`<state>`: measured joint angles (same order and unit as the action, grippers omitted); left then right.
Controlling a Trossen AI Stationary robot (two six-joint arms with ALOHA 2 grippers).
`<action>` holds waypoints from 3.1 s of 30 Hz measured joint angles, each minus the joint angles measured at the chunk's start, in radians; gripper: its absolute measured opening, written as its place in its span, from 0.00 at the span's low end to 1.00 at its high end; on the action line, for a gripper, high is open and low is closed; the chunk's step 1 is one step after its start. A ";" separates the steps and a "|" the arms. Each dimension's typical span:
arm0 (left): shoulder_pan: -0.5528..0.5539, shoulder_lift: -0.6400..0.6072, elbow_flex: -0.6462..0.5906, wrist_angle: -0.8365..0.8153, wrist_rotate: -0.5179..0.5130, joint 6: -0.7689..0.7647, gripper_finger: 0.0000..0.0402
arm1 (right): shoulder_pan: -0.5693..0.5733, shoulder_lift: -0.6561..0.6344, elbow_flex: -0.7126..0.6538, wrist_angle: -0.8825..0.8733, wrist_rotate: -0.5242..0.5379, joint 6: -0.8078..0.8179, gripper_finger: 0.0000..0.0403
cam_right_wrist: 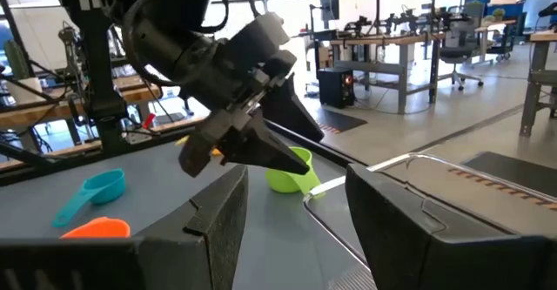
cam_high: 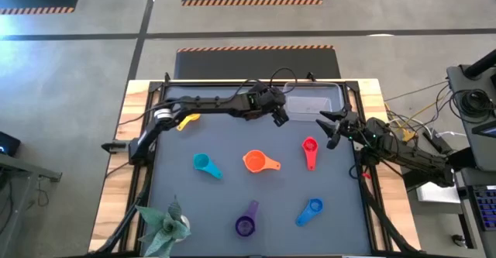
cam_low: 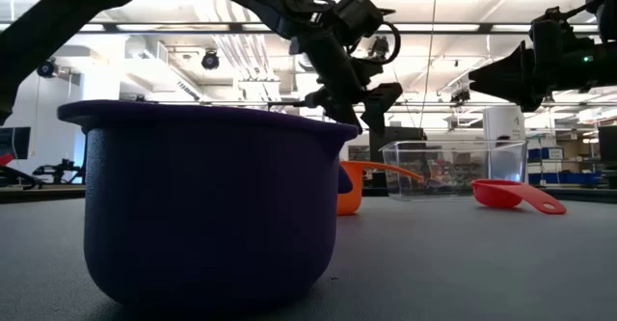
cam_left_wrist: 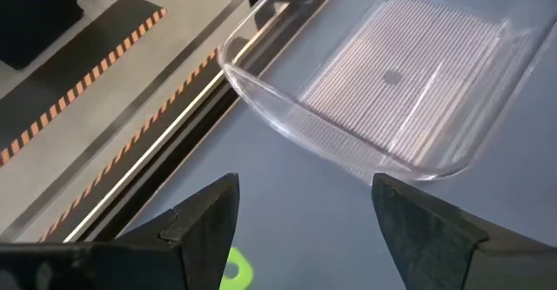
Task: Nest measuring cups in basket
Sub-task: Stack the light green measuring cup on top of the orange measuring cup
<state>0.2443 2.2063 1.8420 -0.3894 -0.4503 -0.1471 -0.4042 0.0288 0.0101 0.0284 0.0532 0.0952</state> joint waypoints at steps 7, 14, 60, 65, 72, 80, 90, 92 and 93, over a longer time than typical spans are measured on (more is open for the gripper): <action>0.033 -0.015 -0.019 -0.198 -0.011 -0.018 0.61 | 0.000 0.000 0.000 0.002 0.001 0.001 0.45; 0.062 -0.021 -0.024 -0.378 -0.014 -0.023 0.61 | 0.000 0.000 0.000 0.002 0.001 0.000 0.45; 0.156 -0.048 -0.137 -0.457 0.204 -0.121 0.00 | 0.000 0.000 0.000 0.003 0.001 0.001 0.45; 0.108 -0.118 -0.137 -0.488 0.206 -0.202 0.00 | 0.000 0.000 0.000 0.003 0.001 0.000 0.45; -0.033 -0.229 -0.137 -0.551 0.285 -0.347 0.00 | 0.000 0.000 0.000 0.003 0.000 0.001 0.45; -0.263 -0.283 -0.137 -0.552 0.246 -0.572 0.00 | 0.000 0.000 0.000 0.003 0.000 0.000 0.45; -0.474 -0.203 -0.137 -0.437 0.144 -0.494 0.00 | 0.000 0.000 0.000 0.004 0.000 0.000 0.45; -0.482 -0.186 -0.137 -0.437 0.134 -0.518 0.00 | 0.000 0.000 0.000 0.003 0.000 0.001 0.45; -0.484 -0.176 -0.137 -0.436 0.125 -0.528 0.00 | 0.000 0.000 0.000 0.004 0.000 0.001 0.45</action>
<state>-0.2401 2.0298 1.7054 -0.8257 -0.3255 -0.6752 -0.4038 0.0287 0.0101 0.0321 0.0536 0.0958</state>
